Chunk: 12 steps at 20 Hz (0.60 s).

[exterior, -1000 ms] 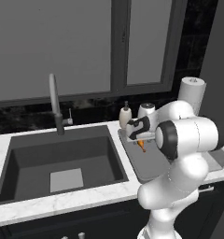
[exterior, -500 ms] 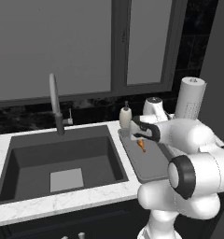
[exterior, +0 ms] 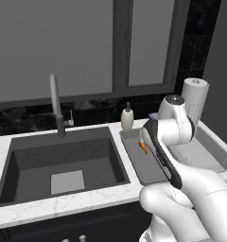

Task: Place one sweet potato and one chicken drumstick in each tupperware on the nearby counter, to pack two identical lunches.

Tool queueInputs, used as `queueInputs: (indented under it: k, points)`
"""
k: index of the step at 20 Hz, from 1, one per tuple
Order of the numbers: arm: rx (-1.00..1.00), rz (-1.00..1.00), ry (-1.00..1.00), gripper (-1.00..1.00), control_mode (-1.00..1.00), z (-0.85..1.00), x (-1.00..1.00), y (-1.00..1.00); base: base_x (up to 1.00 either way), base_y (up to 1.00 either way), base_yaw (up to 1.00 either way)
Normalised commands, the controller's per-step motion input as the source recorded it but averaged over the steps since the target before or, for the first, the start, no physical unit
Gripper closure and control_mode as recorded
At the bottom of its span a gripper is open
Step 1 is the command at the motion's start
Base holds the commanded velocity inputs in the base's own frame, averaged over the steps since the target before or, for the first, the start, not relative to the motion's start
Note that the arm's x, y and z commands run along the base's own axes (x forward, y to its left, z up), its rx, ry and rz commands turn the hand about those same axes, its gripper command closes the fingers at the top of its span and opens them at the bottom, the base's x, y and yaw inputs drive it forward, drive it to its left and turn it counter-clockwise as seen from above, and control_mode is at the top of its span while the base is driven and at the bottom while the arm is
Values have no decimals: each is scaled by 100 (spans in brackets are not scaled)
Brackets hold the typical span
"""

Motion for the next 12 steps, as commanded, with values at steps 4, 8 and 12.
queueInputs:
  k: [4,8,12]
  points:
    - [0,1,-21,-100,-100,78,-94,6,0,0,0]
    - [2,4,-30,-100,-100,34,-81,1,0,0,0]
    - [2,2,-28,-100,-100,31,-74,0,0,0,0]
